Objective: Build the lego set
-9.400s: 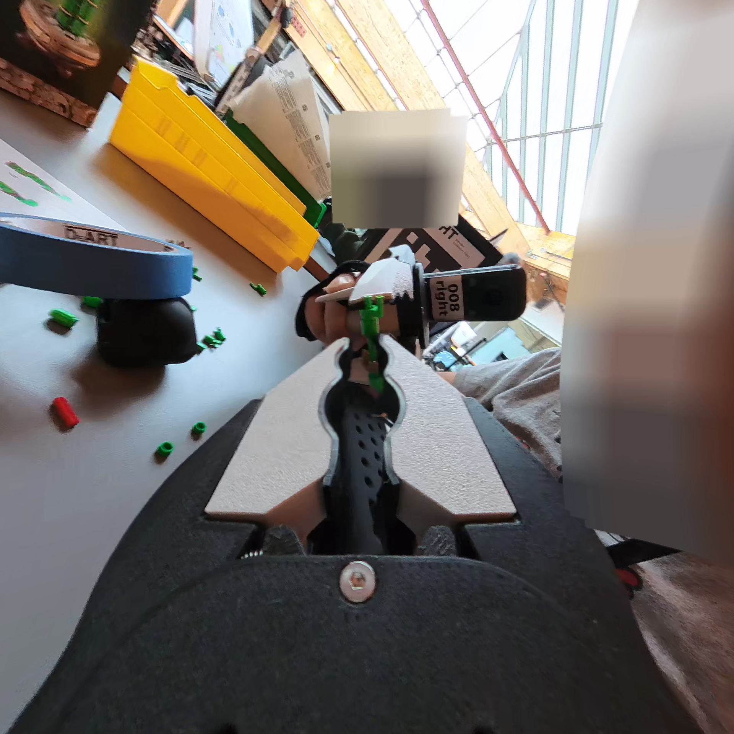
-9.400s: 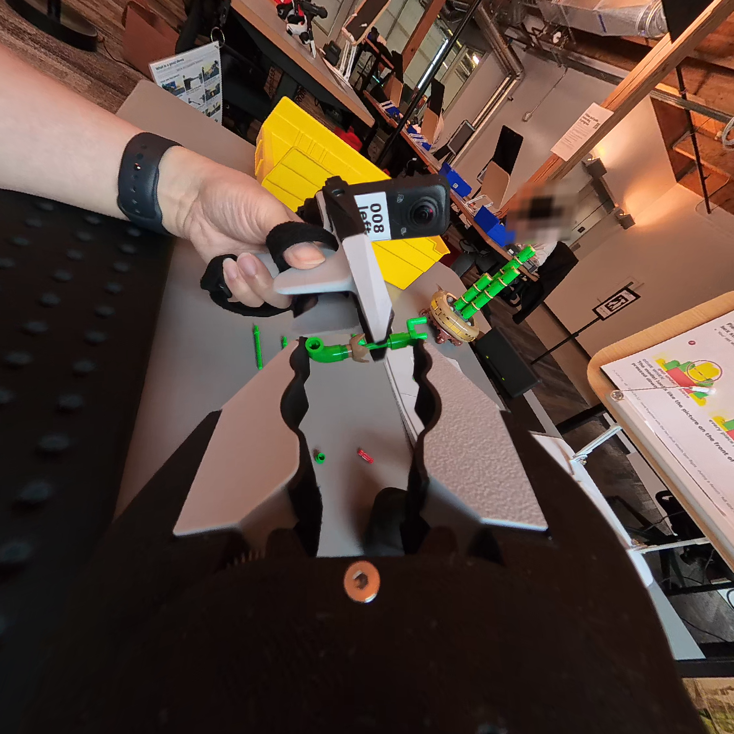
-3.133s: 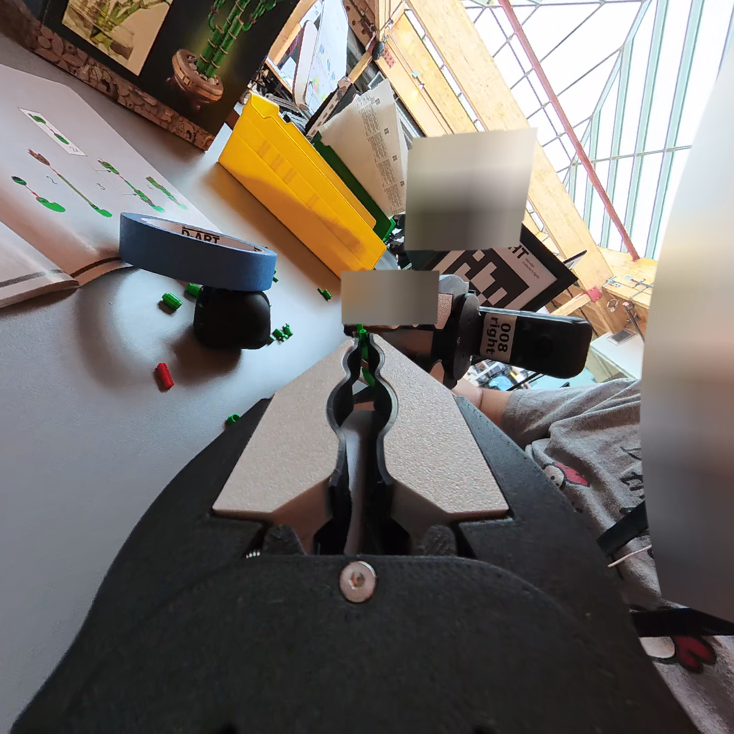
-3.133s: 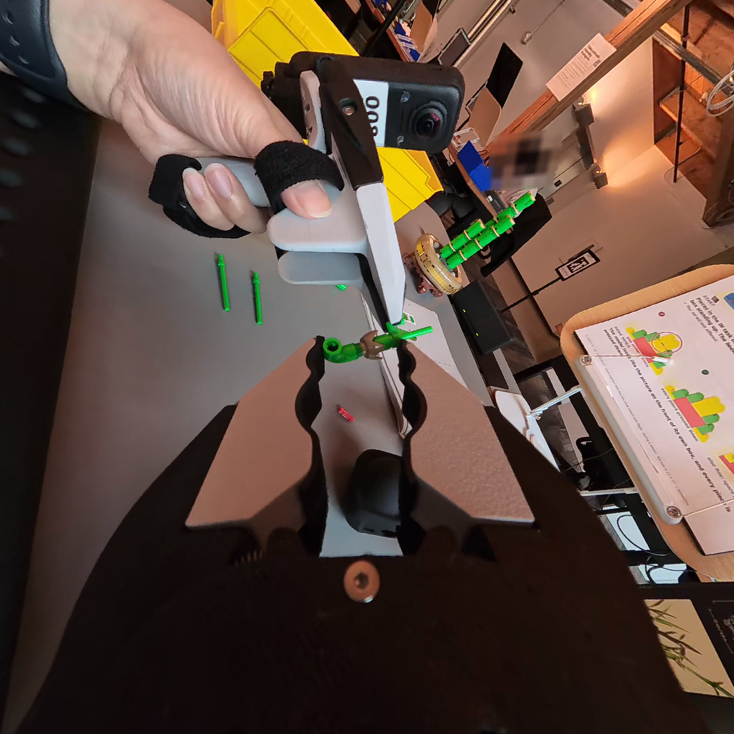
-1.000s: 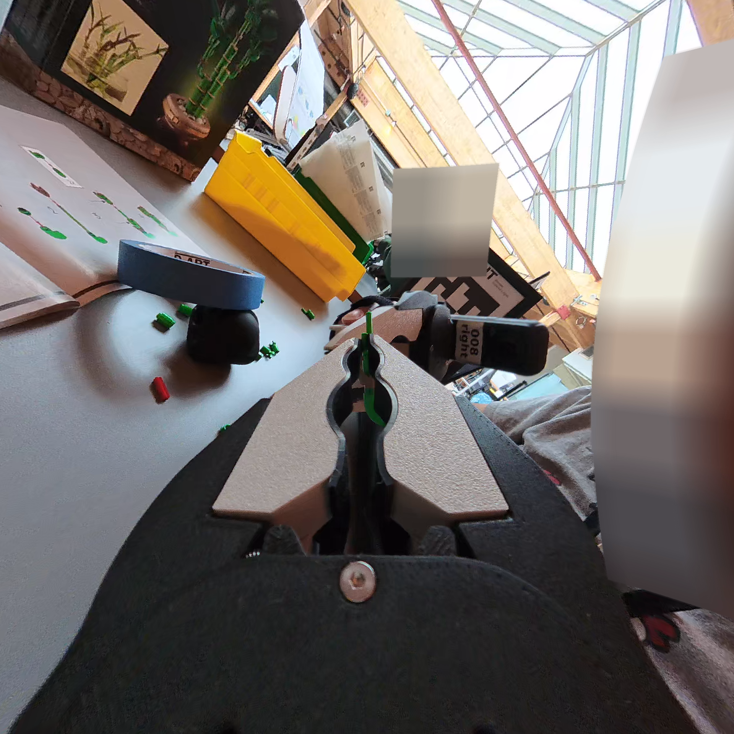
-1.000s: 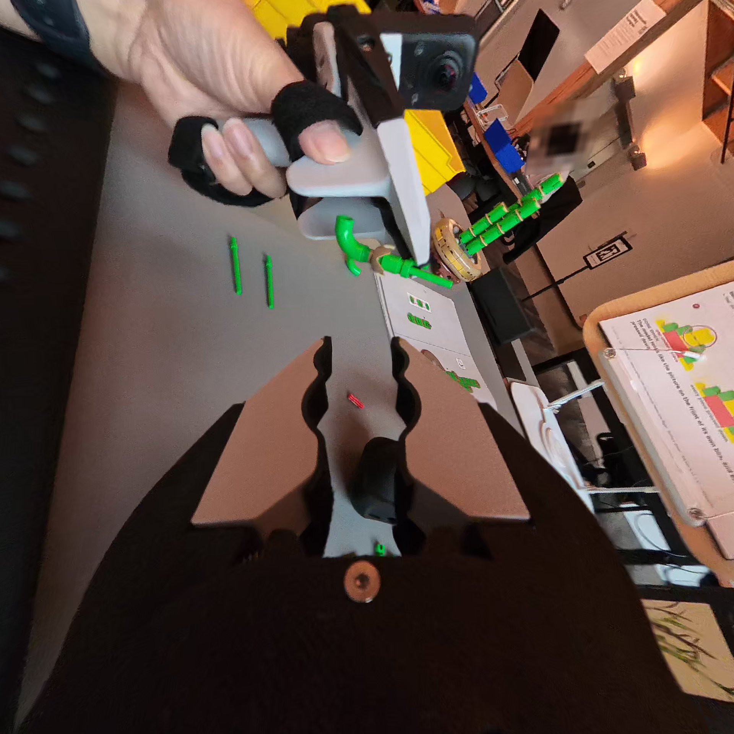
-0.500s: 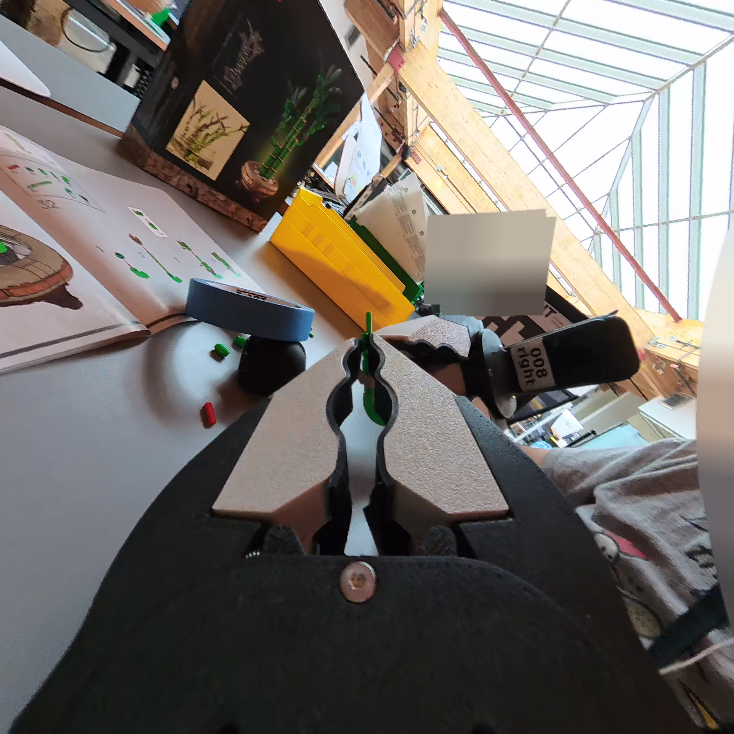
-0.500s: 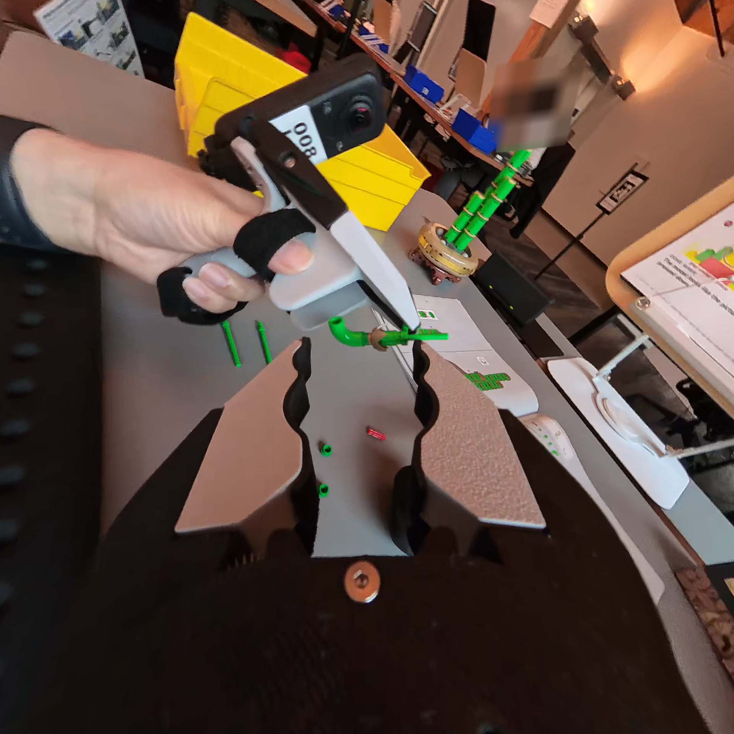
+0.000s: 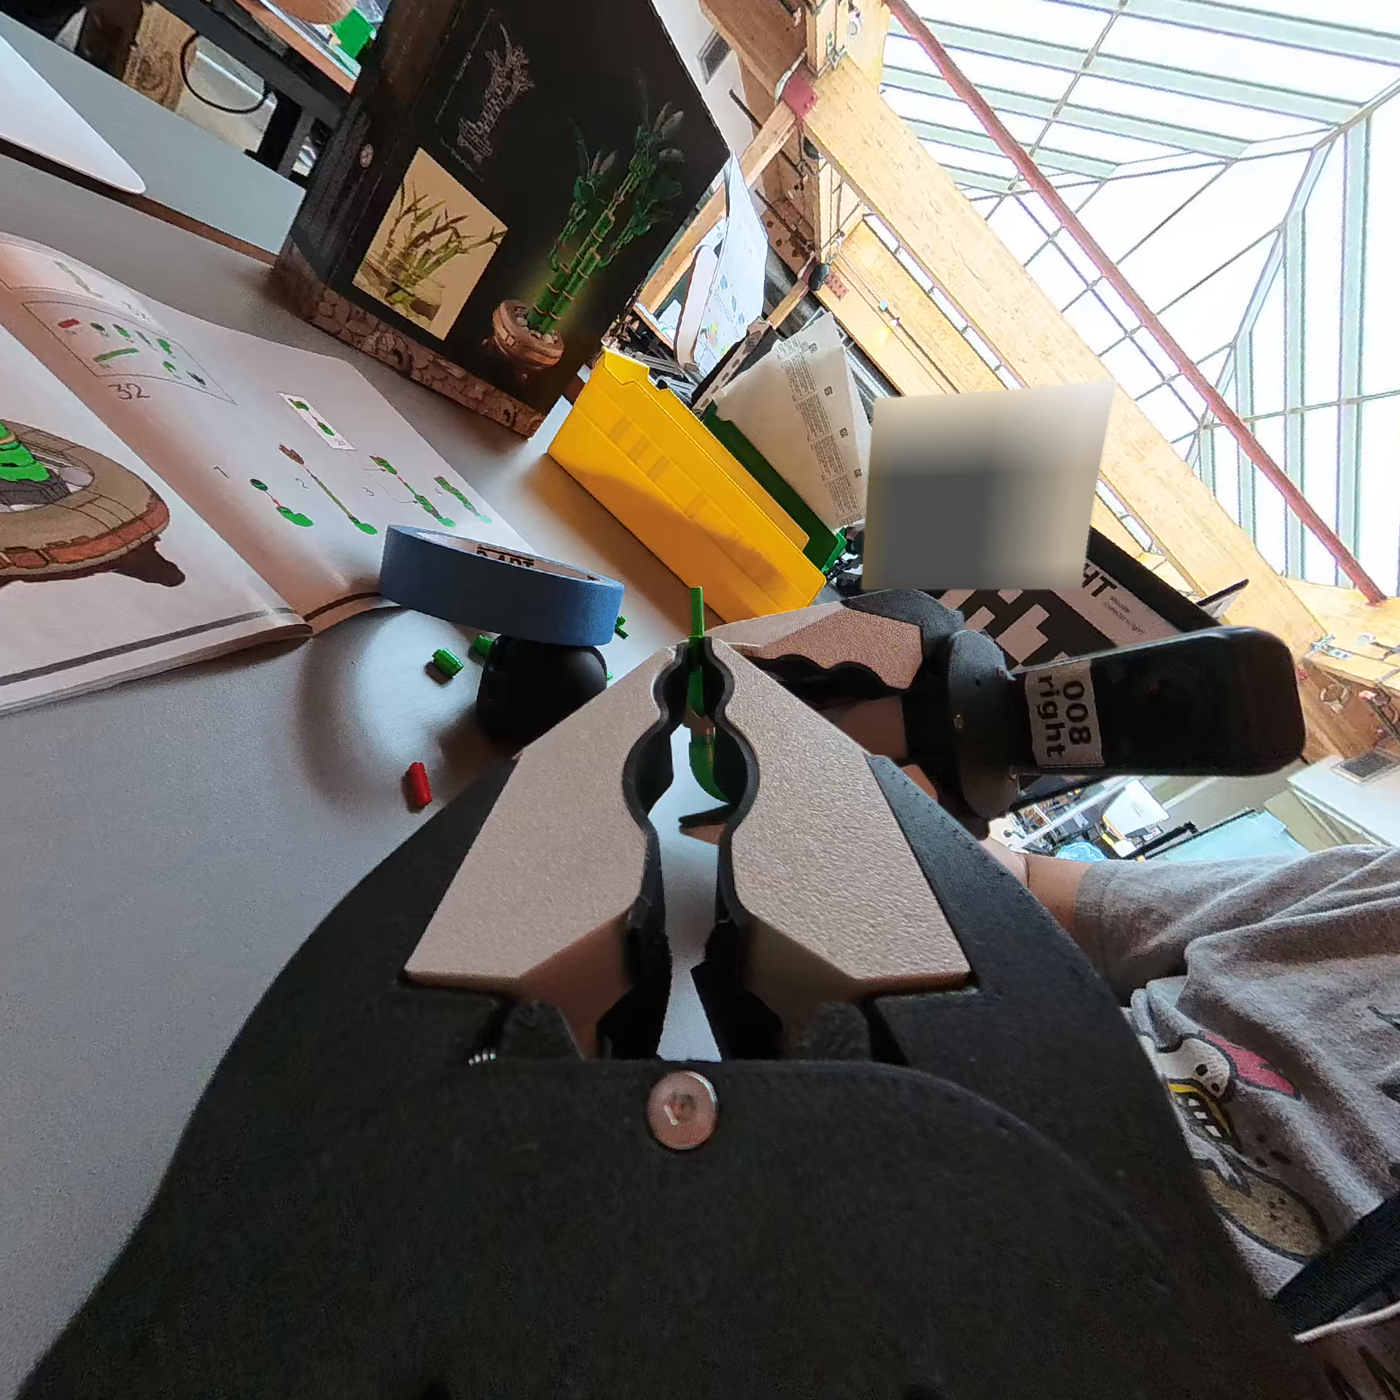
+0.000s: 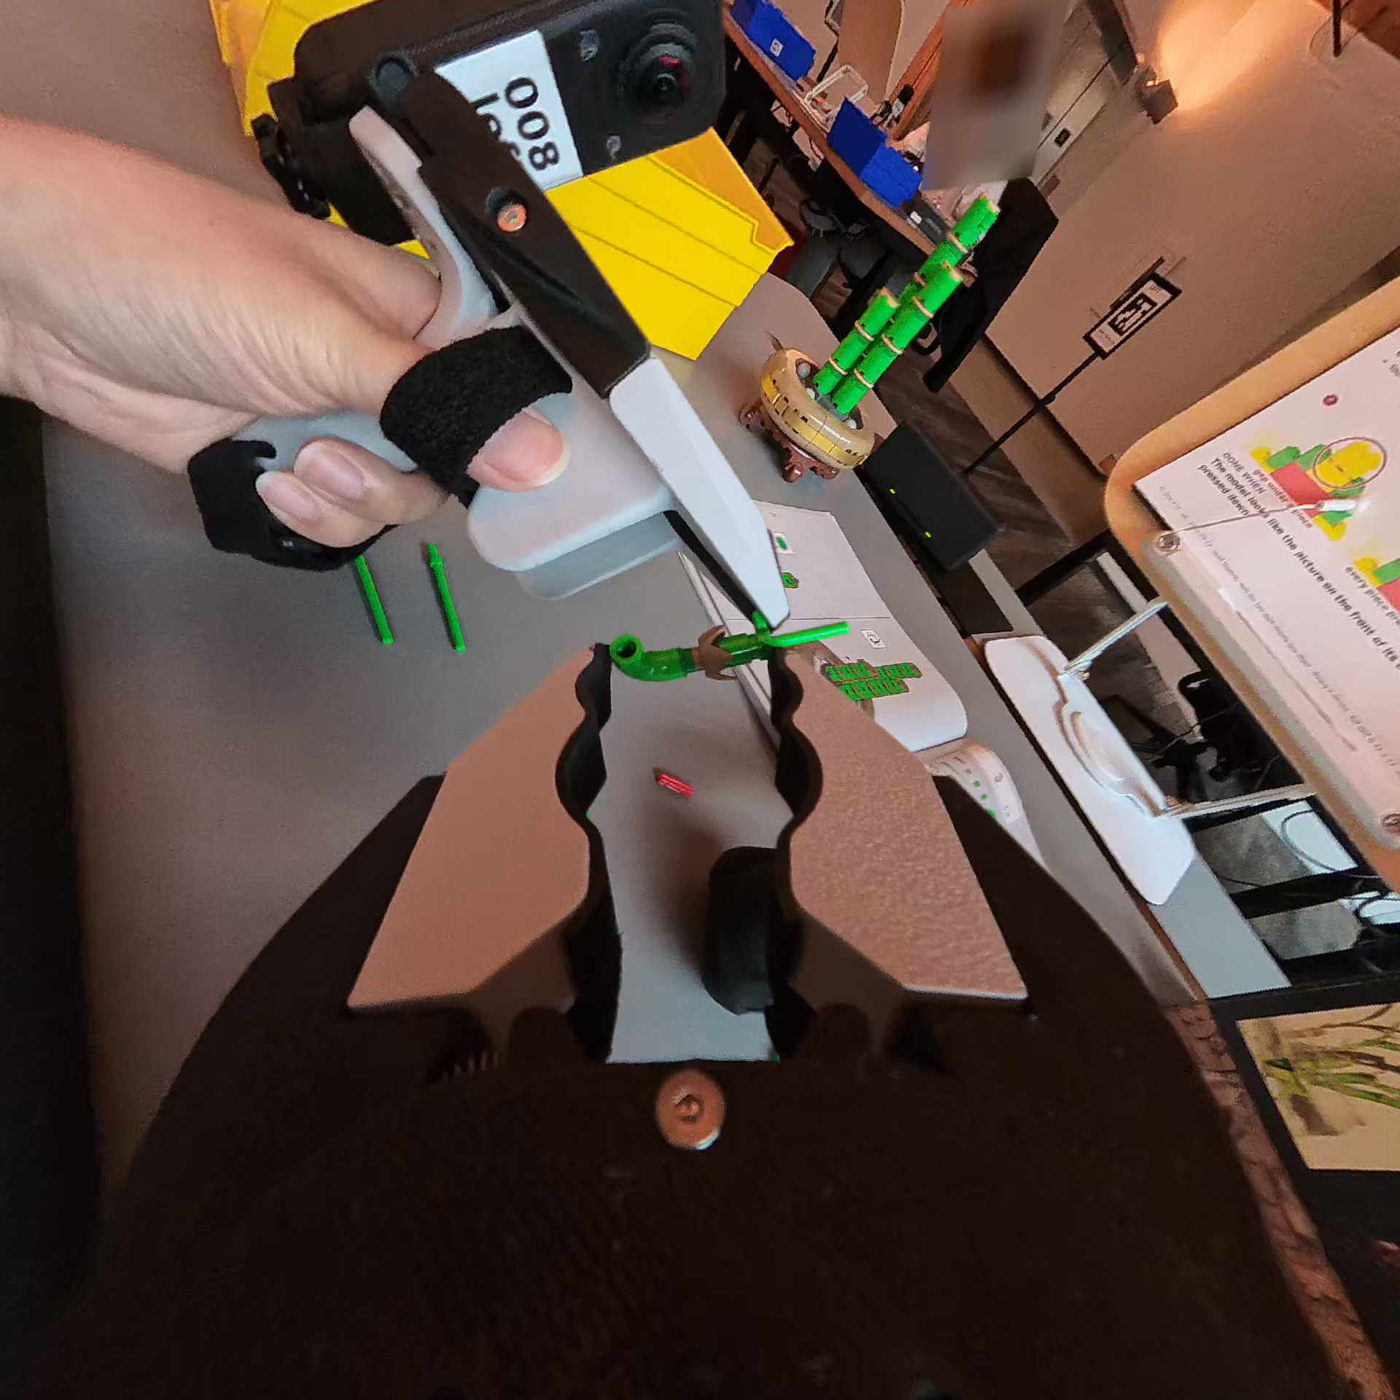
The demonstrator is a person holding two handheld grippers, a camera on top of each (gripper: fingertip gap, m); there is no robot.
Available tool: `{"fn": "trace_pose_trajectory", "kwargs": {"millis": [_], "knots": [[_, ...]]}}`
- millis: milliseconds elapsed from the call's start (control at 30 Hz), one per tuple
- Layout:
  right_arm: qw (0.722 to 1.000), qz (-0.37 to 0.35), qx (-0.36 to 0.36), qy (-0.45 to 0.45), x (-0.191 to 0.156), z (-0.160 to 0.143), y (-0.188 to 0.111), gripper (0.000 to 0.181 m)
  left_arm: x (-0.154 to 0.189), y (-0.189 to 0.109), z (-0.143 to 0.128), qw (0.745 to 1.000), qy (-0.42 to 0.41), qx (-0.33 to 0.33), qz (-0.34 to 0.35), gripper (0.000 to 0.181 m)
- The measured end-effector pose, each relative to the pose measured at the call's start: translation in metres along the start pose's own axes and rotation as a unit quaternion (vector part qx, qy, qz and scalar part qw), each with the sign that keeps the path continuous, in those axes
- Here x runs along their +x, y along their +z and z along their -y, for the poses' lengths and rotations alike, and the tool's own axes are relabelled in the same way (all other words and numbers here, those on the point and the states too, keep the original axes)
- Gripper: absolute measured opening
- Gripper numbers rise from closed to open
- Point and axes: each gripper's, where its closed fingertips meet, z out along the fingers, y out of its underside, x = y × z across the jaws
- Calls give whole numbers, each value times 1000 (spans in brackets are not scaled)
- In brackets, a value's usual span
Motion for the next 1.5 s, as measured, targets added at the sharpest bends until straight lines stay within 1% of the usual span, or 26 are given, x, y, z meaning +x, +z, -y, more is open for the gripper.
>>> {"fn": "trace_pose_trajectory", "kwargs": {"millis": [67, 267, 367, 433, 533, 833, 933, 1067, 1267, 1500], "knots": [[1000, -3, -3, -11, 0, -1, 0, 39, 0, 1, -1, 1000, -4, -4, -1, 0], [1000, 8, 5, -1, -1, 0, -2, 37, 2, 0, -3, 999, -26, -7, -19, 1], [1000, -3, 10, -19, 1, 1, -4, 38, 6, 2, -11, 997, -53, -31, -44, 9], [999, -4, 12, -33, 0, 1, -4, 38, 6, 3, -12, 998, -43, -31, -40, 6], [999, -5, 12, -45, -1, 1, -5, 38, 6, 3, -12, 998, -32, -33, -36, 6], [999, -1, 17, -47, -2, 1, -6, 38, 7, 1, -9, 998, -44, -26, -45, 6], [999, -1, 18, -47, -1, 2, -6, 38, 7, 0, -7, 997, -52, -19, -49, 2], [999, 0, 15, -48, -2, 0, -5, 38, 5, 0, -9, 998, -34, -29, -36, 0], [999, 7, 7, -50, -4, -3, -5, 38, 3, -1, -13, 998, -31, -41, -26, 0], [998, 11, 4, -60, -5, -2, -7, 36, 5, 0, -14, 998, -27, -44, -29, 0]]}}
